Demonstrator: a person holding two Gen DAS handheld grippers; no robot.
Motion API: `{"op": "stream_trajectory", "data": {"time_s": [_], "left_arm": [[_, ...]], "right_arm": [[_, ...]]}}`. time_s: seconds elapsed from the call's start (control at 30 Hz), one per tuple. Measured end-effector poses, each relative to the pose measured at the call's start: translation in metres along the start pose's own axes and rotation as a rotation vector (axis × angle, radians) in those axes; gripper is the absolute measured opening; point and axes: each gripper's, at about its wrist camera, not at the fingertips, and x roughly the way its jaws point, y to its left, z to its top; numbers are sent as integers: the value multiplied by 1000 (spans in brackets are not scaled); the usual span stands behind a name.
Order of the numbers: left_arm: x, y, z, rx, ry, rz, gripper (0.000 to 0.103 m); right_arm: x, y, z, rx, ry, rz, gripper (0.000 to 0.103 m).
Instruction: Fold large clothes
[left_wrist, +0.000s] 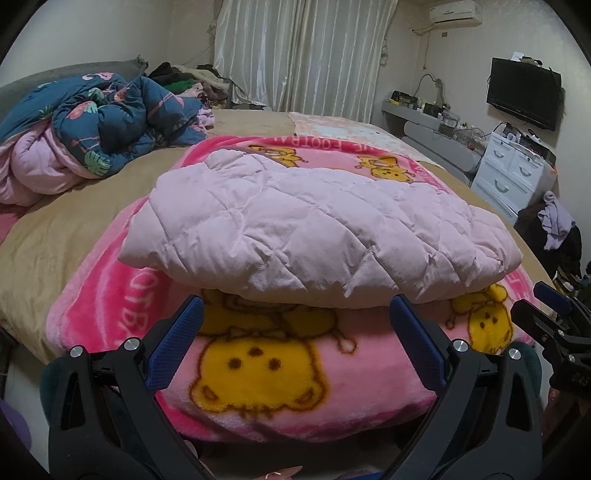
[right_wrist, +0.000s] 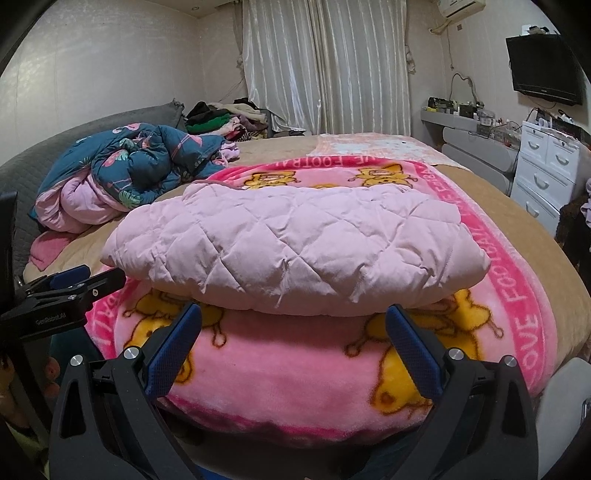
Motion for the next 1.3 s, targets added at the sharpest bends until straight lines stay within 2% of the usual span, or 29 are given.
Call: {"op": "stream_trajectory", "data": {"time_s": [1.3], "left_arm": [[-2, 3, 0, 8, -7, 26, 94]], "right_arm": [[1, 2, 0, -1, -1, -4, 99]]}}
